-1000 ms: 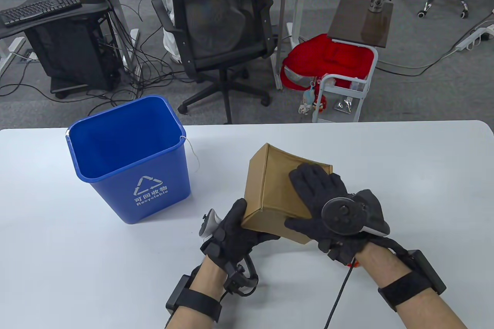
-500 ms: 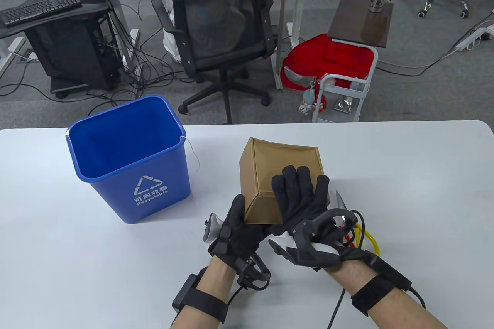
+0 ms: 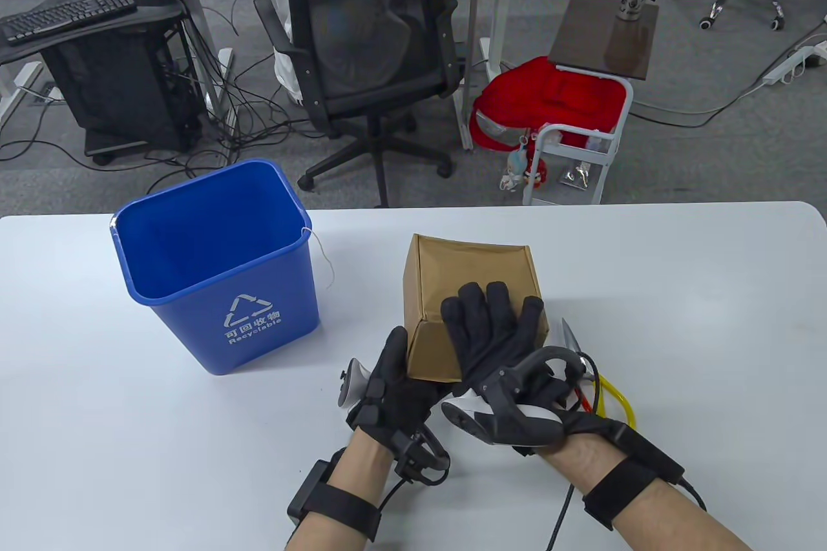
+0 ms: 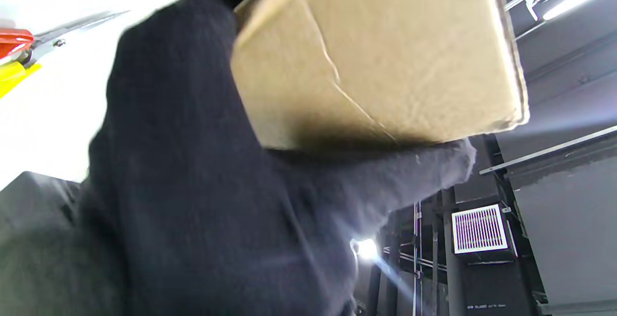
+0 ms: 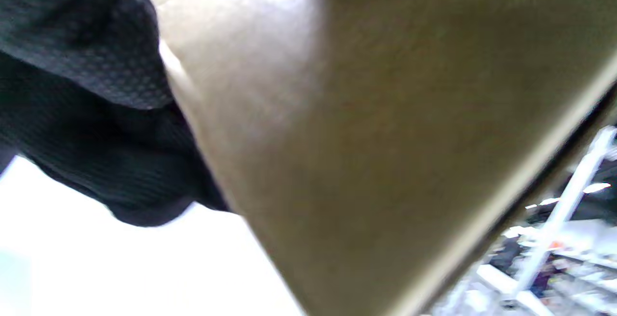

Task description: Cut the packaging cotton rope with scissors

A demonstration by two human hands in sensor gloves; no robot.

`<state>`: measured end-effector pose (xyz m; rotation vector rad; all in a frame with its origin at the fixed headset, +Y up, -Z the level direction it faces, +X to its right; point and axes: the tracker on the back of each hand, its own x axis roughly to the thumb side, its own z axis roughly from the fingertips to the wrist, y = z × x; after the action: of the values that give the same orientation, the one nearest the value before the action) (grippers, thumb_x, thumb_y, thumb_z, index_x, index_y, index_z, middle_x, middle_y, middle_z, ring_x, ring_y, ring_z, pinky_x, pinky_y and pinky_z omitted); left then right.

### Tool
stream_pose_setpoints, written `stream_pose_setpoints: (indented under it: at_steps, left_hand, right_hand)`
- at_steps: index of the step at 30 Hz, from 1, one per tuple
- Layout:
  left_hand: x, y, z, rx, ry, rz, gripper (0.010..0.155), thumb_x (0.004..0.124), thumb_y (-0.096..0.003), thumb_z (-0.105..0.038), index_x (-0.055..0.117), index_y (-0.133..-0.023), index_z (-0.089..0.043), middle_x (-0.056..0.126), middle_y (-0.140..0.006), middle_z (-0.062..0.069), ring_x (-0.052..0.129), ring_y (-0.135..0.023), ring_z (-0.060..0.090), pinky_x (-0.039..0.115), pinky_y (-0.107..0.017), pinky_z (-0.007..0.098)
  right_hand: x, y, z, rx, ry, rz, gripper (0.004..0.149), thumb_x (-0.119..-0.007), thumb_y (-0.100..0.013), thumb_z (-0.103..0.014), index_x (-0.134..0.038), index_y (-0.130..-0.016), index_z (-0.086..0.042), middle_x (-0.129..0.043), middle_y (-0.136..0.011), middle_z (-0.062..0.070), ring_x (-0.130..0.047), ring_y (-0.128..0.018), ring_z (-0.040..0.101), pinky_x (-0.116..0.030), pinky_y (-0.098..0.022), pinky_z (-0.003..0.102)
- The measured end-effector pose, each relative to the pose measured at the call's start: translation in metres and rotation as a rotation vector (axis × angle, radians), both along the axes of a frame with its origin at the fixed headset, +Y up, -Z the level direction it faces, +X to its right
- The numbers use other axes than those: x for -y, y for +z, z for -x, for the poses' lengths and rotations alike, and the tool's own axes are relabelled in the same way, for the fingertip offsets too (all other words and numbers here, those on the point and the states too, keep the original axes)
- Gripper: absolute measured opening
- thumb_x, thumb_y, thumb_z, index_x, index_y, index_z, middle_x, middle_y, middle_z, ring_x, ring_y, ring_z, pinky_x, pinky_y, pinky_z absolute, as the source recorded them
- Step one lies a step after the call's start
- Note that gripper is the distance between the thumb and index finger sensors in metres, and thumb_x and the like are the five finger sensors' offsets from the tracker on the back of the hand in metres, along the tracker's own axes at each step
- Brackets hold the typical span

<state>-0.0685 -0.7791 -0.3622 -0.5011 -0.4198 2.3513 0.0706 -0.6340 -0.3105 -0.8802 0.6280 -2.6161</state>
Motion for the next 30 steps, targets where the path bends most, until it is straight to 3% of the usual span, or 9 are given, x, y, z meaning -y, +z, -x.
stream_pose_setpoints:
  at_steps: [6, 8, 10, 14, 16, 18, 22, 25, 30]
  left_hand:
    - [0.001, -0.004, 0.008, -0.014, 0.020, 0.010, 0.077, 0.045, -0.0657, -0.055, -0.003, -0.114, -0.018, 0.026, -0.113, 0.039, 0.048, -0.103, 0.065, 0.041, -0.074, 0.072]
    - [0.003, -0.006, 0.014, -0.048, -0.006, 0.023, 0.075, 0.044, -0.0657, -0.053, -0.005, -0.113, -0.022, 0.025, -0.113, 0.038, 0.047, -0.102, 0.065, 0.042, -0.073, 0.072]
    - [0.005, -0.007, 0.019, -0.092, -0.050, 0.027, 0.071, 0.044, -0.0656, -0.050, -0.008, -0.110, -0.032, 0.024, -0.113, 0.038, 0.050, -0.100, 0.067, 0.045, -0.072, 0.072]
    - [-0.002, -0.008, 0.026, -0.202, -0.213, -0.063, 0.059, 0.051, -0.0636, -0.039, 0.025, -0.117, -0.038, 0.022, -0.112, 0.037, 0.060, -0.098, 0.065, 0.053, -0.069, 0.072]
    - [-0.010, -0.006, 0.023, -0.150, -0.197, -0.178, 0.071, 0.060, -0.0656, -0.050, 0.015, -0.118, -0.032, 0.008, -0.111, 0.039, 0.041, -0.105, 0.066, 0.048, -0.070, 0.075]
    - [-0.016, -0.003, 0.023, -0.141, -0.295, -0.188, 0.082, 0.070, -0.0640, -0.050, 0.009, -0.116, -0.030, 0.007, -0.108, 0.042, 0.043, -0.104, 0.067, 0.047, -0.069, 0.076]
    - [-0.020, -0.001, 0.027, -0.332, -0.628, -0.179, 0.067, 0.067, -0.0634, -0.039, 0.027, -0.117, -0.027, 0.030, -0.109, 0.040, 0.070, -0.094, 0.059, 0.061, -0.065, 0.070]
    - [-0.021, 0.000, 0.028, -0.449, -0.764, -0.135, 0.063, 0.067, -0.0593, -0.029, 0.039, -0.115, -0.022, 0.032, -0.109, 0.039, 0.068, -0.091, 0.062, 0.059, -0.061, 0.073]
    - [-0.041, 0.005, 0.022, -0.334, -1.006, -0.244, 0.100, 0.068, -0.0595, -0.069, 0.020, -0.113, 0.001, 0.019, -0.108, 0.043, 0.046, -0.096, 0.071, 0.053, -0.059, 0.078]
  right_hand:
    - [-0.020, 0.012, 0.000, -0.107, -0.088, 0.121, 0.102, -0.085, -0.040, -0.043, -0.029, -0.110, 0.006, -0.035, -0.112, 0.042, -0.049, -0.098, 0.070, -0.053, -0.054, 0.090]
    - [-0.037, 0.021, 0.002, -0.115, -0.143, 0.072, 0.068, -0.076, -0.044, -0.025, -0.058, -0.105, 0.001, -0.064, -0.107, 0.036, -0.073, -0.090, 0.063, -0.072, -0.051, 0.080]
    - [-0.051, 0.023, 0.002, -0.116, -0.182, 0.067, 0.055, -0.078, -0.045, -0.017, -0.074, -0.096, 0.001, -0.085, -0.093, 0.035, -0.094, -0.073, 0.057, -0.084, -0.043, 0.071]
    - [-0.075, 0.012, -0.007, -0.058, -0.291, 0.162, 0.051, -0.079, -0.045, -0.014, -0.079, -0.094, 0.003, -0.090, -0.088, 0.037, -0.096, -0.065, 0.058, -0.088, -0.035, 0.067]
    - [-0.082, 0.006, -0.014, -0.026, -0.306, 0.163, 0.051, -0.079, -0.045, -0.015, -0.079, -0.093, 0.002, -0.091, -0.087, 0.036, -0.098, -0.064, 0.057, -0.089, -0.034, 0.065]
    - [-0.084, 0.002, -0.019, -0.026, -0.350, 0.201, 0.051, -0.080, -0.045, -0.014, -0.080, -0.093, 0.003, -0.091, -0.087, 0.036, -0.097, -0.064, 0.058, -0.088, -0.034, 0.066]
    - [-0.089, 0.002, -0.024, -0.006, -0.346, 0.228, 0.050, -0.080, -0.046, -0.014, -0.081, -0.092, 0.003, -0.092, -0.086, 0.036, -0.098, -0.062, 0.058, -0.088, -0.033, 0.066]
    - [-0.095, 0.001, -0.026, -0.024, -0.390, 0.251, 0.049, -0.081, -0.046, -0.014, -0.082, -0.092, 0.002, -0.094, -0.085, 0.034, -0.099, -0.062, 0.056, -0.088, -0.033, 0.064]
    - [-0.097, 0.005, -0.017, -0.036, -0.366, 0.289, 0.049, -0.081, -0.046, -0.014, -0.082, -0.092, 0.002, -0.094, -0.085, 0.035, -0.098, -0.061, 0.057, -0.088, -0.033, 0.064]
